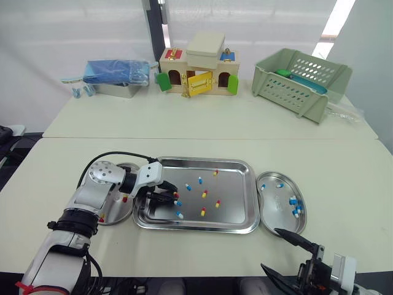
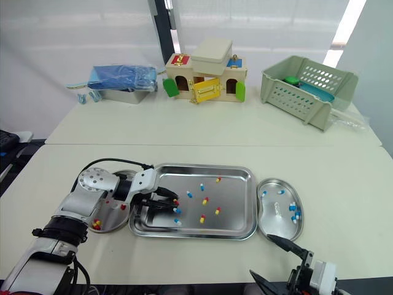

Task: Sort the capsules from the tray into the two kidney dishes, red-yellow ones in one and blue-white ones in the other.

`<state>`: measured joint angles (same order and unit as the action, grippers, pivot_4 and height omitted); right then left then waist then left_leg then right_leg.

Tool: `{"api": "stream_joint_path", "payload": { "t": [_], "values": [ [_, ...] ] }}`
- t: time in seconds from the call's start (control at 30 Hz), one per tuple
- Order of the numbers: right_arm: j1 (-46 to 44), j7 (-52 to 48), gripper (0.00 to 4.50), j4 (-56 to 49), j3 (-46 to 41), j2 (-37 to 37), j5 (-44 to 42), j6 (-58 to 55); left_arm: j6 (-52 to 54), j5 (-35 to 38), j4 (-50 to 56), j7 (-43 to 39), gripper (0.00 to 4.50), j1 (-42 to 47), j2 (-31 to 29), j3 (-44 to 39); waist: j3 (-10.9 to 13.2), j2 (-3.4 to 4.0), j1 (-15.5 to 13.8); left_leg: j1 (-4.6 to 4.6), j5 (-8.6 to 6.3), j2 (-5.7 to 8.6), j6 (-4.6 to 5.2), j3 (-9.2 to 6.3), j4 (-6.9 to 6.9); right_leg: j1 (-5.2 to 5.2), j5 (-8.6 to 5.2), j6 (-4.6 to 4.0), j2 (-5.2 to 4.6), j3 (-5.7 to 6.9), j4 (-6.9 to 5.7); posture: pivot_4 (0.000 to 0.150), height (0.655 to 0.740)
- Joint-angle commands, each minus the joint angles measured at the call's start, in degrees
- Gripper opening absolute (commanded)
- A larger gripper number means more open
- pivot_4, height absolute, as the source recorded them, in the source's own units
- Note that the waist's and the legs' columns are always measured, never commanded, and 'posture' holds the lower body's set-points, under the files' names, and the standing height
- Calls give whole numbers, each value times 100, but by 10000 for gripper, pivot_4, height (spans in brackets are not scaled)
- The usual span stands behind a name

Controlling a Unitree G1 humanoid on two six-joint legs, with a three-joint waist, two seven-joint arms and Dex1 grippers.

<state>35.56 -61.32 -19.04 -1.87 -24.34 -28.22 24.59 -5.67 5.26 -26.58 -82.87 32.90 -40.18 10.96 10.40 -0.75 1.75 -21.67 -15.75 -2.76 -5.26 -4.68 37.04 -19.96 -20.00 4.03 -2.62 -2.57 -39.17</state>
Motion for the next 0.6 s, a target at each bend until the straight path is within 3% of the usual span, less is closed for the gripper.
{"api": "stream_joint_path", "payload": {
  "t": [0.03, 0.23, 0.6],
  "values": [
    [55, 25, 45000, -197, 26, -46, -8, 135, -93, -62, -22, -54, 12633, 56, -6, 78, 0, 0, 0, 0, 0, 0, 0, 0, 0, 0, 0, 0, 0, 0, 0, 1500, 7400],
    [39, 75, 45000, -194, 60, -53, 7, 153, -114, -99, -23, -101, 671, 15, -36, 90, 0, 0, 0, 0, 0, 0, 0, 0, 0, 0, 0, 0, 0, 0, -1, 1500, 7400],
    [69, 61, 45000, -216, 116, -97, -7, 177, 37, 61, 311, -29, 671, -128, -158, -104, -1, 1, 2, 1, 0, 0, 0, 0, 0, 1, 0, 0, 0, 0, -2, 1500, 7400]
  ]
}}
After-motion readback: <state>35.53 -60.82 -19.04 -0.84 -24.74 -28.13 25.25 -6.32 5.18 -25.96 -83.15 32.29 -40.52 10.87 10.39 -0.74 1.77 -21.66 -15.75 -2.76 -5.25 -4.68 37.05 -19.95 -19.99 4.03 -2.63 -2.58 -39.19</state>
